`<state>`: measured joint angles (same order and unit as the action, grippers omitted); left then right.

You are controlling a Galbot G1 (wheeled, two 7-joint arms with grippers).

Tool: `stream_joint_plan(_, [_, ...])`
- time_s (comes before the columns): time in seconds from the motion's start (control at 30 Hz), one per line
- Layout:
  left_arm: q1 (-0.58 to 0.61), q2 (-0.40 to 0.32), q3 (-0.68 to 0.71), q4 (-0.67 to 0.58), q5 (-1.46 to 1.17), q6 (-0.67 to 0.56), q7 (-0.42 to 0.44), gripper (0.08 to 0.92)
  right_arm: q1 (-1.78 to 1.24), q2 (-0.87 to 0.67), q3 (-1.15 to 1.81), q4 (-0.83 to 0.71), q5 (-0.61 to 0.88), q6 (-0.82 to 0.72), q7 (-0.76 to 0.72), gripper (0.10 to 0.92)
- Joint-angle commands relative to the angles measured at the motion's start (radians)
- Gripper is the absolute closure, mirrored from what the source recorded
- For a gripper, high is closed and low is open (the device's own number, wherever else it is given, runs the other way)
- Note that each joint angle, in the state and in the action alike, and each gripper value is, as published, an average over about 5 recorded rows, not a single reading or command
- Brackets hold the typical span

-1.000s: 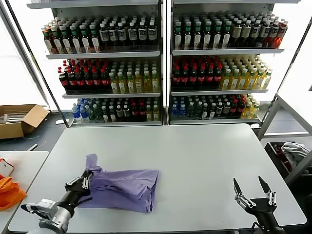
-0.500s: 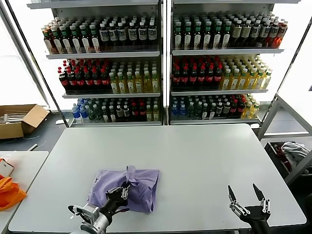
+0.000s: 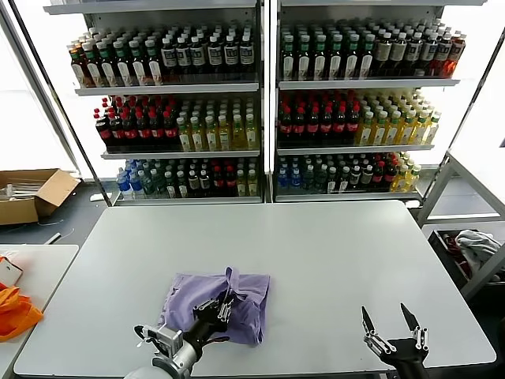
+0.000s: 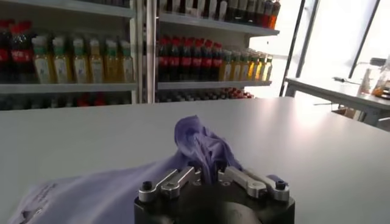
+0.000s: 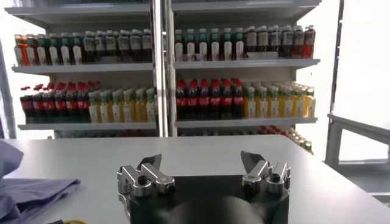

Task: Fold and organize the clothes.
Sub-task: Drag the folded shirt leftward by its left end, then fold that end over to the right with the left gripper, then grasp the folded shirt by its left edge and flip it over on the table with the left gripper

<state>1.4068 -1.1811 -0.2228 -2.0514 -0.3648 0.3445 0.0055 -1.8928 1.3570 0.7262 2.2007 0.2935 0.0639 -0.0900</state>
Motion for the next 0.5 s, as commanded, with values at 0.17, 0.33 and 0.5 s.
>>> stream_joint_plan(0.17, [-0.008,-0.014,0.049,-0.026,-0.066,0.002,-0.029,0.598,0.015,-0.004,-0.019,-0.014,-0.011,-0.002,0.000,0.203])
stream_joint_plan(0.33, [0.036,-0.012,-0.013,-0.089,-0.093,0.001,-0.012,0.451,0.021,-0.007,-0.027,-0.012,-0.014,-0.004,-0.001,0.203])
stream_joint_plan(0.5, [0.077,0.046,-0.202,-0.097,-0.109,0.003,0.017,0.312,0.015,-0.018,-0.025,-0.006,-0.009,-0.002,-0.001,0.203])
